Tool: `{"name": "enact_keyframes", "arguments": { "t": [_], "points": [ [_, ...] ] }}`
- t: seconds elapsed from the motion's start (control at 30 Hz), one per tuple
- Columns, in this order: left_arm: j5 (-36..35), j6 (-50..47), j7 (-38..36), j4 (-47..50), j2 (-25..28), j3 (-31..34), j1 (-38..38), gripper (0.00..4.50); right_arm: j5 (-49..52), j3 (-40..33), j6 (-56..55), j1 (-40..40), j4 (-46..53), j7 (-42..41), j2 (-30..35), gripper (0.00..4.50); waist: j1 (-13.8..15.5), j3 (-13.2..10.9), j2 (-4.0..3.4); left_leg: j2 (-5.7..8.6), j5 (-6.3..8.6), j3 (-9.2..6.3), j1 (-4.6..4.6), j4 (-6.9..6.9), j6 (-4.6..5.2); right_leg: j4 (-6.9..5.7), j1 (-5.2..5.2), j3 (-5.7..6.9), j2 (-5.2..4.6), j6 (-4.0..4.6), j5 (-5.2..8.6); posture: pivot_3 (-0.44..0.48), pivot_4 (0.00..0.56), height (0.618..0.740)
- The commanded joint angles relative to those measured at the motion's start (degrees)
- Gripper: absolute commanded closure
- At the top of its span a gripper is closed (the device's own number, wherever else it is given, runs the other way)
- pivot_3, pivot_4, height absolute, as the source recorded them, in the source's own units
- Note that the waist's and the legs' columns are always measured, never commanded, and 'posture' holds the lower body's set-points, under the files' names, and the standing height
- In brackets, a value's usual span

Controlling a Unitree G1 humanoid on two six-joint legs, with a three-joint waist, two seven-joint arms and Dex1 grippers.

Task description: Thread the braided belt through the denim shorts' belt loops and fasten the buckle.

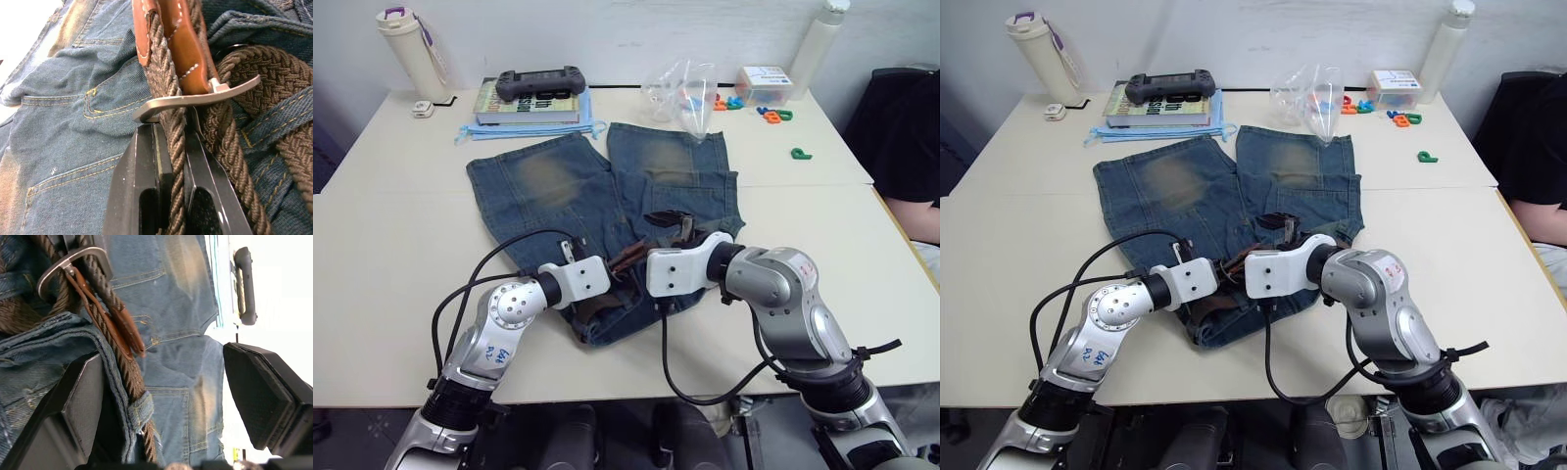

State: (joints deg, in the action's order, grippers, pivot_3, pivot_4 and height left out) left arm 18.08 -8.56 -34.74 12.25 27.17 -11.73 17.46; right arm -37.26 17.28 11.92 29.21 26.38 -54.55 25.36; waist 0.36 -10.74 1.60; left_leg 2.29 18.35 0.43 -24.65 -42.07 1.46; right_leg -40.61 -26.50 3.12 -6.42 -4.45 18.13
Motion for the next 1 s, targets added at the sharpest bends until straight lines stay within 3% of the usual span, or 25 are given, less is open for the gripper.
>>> {"name": "enact_keyframes", "arguments": {
  "t": [0.03,0.2,0.5,0.77,1.0],
  "points": [
    [-0.91,0.73,-0.49,-0.15,-0.15,-1.15,0.01,4.5,0.2,-1.35,-1.05,2.61,-1.18,2.58,1.49,0.47,-0.01,0.0,0.0,0.01,0.0,0.0,0.0,-0.01,0.0,0.0,0.0,0.0,-0.01,0.0,0.0,0.0,0.15,0.667],
    [-0.76,0.78,-0.43,-0.21,-0.06,-1.22,0.16,4.5,1.88,-1.41,1.08,3.28,-2.49,4.74,0.08,0.47,0.0,0.0,0.0,0.0,-0.01,0.0,-0.01,0.02,-0.02,0.04,0.0,0.02,-0.02,-0.01,-0.01,0.0,0.15,0.667],
    [-0.92,0.77,-0.42,-0.43,0.03,-1.09,0.33,4.5,13.41,-0.82,4.42,0.27,7.49,-7.49,6.11,0.47,0.38,0.0,-0.01,0.0,0.11,-0.05,-0.05,0.01,0.19,0.12,0.03,0.06,-0.02,-0.03,-0.01,0.0,0.15,0.667],
    [-0.99,0.93,-0.46,-0.58,0.08,-1.16,0.48,4.5,11.75,-1.74,10.6,7.37,3.05,2.03,1.32,0.47,0.46,0.0,-0.01,-0.02,0.04,-0.08,-0.04,0.01,0.06,0.12,0.03,0.07,-0.03,-0.05,-0.03,0.0,0.15,0.667],
    [-1.05,0.89,-0.24,-0.43,0.14,-1.15,0.4,4.5,9.73,1.31,7.95,5.86,-0.46,6.31,2.78,0.47,0.89,-0.01,-0.01,0.01,0.01,-0.08,-0.12,0.02,-0.01,0.22,0.01,0.1,-0.05,-0.05,-0.03,0.0,0.15,0.667]
  ]
}}
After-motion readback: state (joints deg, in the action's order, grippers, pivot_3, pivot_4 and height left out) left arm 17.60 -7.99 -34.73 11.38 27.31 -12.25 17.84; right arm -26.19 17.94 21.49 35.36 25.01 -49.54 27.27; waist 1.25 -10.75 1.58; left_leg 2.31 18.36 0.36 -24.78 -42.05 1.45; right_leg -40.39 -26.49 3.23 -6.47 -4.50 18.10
